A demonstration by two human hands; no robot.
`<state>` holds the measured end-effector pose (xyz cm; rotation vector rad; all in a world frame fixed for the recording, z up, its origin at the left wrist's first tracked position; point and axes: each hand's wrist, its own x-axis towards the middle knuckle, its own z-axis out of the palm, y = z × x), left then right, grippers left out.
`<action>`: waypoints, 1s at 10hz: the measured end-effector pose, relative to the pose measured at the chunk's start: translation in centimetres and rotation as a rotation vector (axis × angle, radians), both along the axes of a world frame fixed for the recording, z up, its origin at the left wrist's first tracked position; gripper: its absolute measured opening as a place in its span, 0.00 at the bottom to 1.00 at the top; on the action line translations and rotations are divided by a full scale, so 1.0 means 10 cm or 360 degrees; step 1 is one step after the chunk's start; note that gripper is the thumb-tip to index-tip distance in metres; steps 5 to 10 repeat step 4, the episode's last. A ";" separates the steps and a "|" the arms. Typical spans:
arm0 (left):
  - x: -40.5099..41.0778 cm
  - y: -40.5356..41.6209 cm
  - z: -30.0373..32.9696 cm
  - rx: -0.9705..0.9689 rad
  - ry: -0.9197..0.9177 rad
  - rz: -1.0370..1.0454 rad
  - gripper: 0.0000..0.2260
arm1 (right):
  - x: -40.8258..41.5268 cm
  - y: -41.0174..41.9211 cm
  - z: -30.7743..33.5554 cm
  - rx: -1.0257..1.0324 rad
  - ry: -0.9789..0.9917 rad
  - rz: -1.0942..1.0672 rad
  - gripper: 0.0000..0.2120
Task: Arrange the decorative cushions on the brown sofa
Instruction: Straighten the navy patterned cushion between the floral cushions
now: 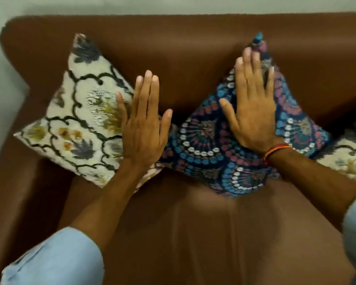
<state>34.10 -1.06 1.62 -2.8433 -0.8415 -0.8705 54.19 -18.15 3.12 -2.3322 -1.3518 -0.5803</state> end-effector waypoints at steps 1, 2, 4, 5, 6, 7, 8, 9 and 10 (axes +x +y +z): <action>-0.54 0.29 -0.03 0.0041 0.0065 0.0051 0.26 | -0.60 0.64 0.01 -0.0056 -0.0016 0.0370 0.35; -0.87 0.66 -0.06 0.0007 0.0134 0.0043 0.26 | -1.27 1.18 -0.15 -0.0149 -0.0047 0.0743 0.34; -1.12 1.44 -0.03 -0.0150 0.0108 0.0126 0.27 | -1.56 1.80 -0.20 -0.0184 0.0152 0.0402 0.37; -1.12 1.44 -0.03 -0.0150 0.0108 0.0126 0.27 | -1.56 1.80 -0.20 -0.0184 0.0152 0.0402 0.37; -1.12 1.44 -0.03 -0.0150 0.0108 0.0126 0.27 | -1.56 1.80 -0.20 -0.0184 0.0152 0.0402 0.37; -1.12 1.44 -0.03 -0.0150 0.0108 0.0126 0.27 | -1.56 1.80 -0.20 -0.0184 0.0152 0.0402 0.37; -1.12 1.44 -0.03 -0.0150 0.0108 0.0126 0.27 | -1.56 1.80 -0.20 -0.0184 0.0152 0.0402 0.37; -1.12 1.44 -0.03 -0.0150 0.0108 0.0126 0.27 | -1.56 1.80 -0.20 -0.0184 0.0152 0.0402 0.37; -1.12 1.44 -0.03 -0.0150 0.0108 0.0126 0.27 | -1.56 1.80 -0.20 -0.0184 0.0152 0.0402 0.37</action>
